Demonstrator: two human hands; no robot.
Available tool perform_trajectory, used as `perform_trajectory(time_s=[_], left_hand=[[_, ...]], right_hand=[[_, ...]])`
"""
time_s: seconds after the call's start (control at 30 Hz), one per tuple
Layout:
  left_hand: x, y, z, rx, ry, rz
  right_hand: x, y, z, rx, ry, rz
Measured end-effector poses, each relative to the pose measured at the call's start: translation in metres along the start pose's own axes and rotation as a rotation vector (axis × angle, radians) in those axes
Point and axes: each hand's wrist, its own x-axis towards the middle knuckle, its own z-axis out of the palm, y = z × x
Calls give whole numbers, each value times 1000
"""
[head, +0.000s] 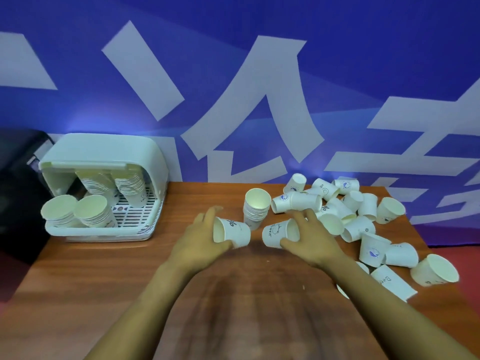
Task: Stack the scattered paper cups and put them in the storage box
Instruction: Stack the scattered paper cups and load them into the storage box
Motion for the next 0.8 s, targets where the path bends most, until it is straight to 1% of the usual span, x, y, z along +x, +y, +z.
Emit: perform_trajectory(time_s=[0.13,0.3,0.4,0.5,0.67,0.8], left_hand=[[-8,-26,-14,22,10,-43],[-9,-30,-20,110,42,-57],[-8,-30,-27,121,88,-58],[-11,-40,-33,117,88,-100],[-25,-73,-44,131,-9,-152],[-18,-87,-76,134,17,-116]], right_hand=[[-1,-22,12,99,20,-10],[12,-37,17,107,-37,-90],[22,-46,22,122,-30,-128],[30,-55,33,130,-43,-142],[25,-75,49,18,-140,-178],[29,-100,40,-28,-105,-181]])
